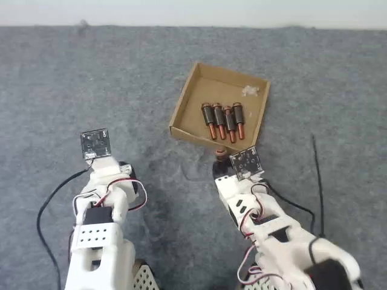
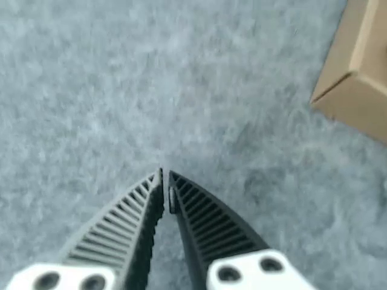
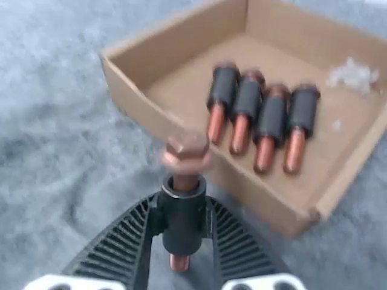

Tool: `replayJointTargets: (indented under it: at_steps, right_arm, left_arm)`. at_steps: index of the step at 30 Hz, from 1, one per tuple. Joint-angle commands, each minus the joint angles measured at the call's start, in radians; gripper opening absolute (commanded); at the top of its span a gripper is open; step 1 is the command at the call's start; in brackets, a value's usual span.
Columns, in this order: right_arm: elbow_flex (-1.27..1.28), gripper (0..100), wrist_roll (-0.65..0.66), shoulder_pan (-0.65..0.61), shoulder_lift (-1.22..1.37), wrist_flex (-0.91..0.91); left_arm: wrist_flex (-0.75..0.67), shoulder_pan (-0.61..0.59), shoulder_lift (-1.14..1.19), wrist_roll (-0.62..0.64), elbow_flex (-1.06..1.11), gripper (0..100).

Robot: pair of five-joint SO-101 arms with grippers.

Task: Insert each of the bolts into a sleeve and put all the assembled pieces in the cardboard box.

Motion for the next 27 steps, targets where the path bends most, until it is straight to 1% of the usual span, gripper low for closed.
replayJointTargets:
  at_steps: [1,6,8,10,14,18,22,27]
  right_arm:
    - [-0.077,0.6,-0.006,0.062,-0.147,0.249]
    - [-0.227,0.6,-0.006,0.136,-0.314,0.687]
    - [-0.287,0.6,-0.002,0.147,-0.357,0.814]
    - [-0.334,0.6,0.0,0.147,-0.369,0.885]
    - [-0.4,0.8,0.0,0.145,-0.36,0.952]
    - [-0.512,0.9,0.002,0.145,-0.32,1.101]
    - [-0.651,0.9,0.08,0.145,-0.266,1.233]
    - [-0.852,0.9,0.091,0.153,-0.168,1.369]
  left_arm:
    - [0.026,0.009,-0.015,-0.006,-0.05,1]
    - [0.074,0.035,-0.014,-0.026,-0.065,1]
    - [0.075,0.038,-0.014,-0.043,-0.067,1]
    - [0.075,0.038,-0.014,-0.043,-0.067,1]
    - [0.078,0.038,-0.014,-0.044,-0.067,1]
    - [0.127,0.038,-0.012,-0.048,-0.082,1]
    - [0.141,0.038,-0.012,-0.048,-0.085,1]
    - [0.141,0.04,-0.012,-0.048,-0.085,1]
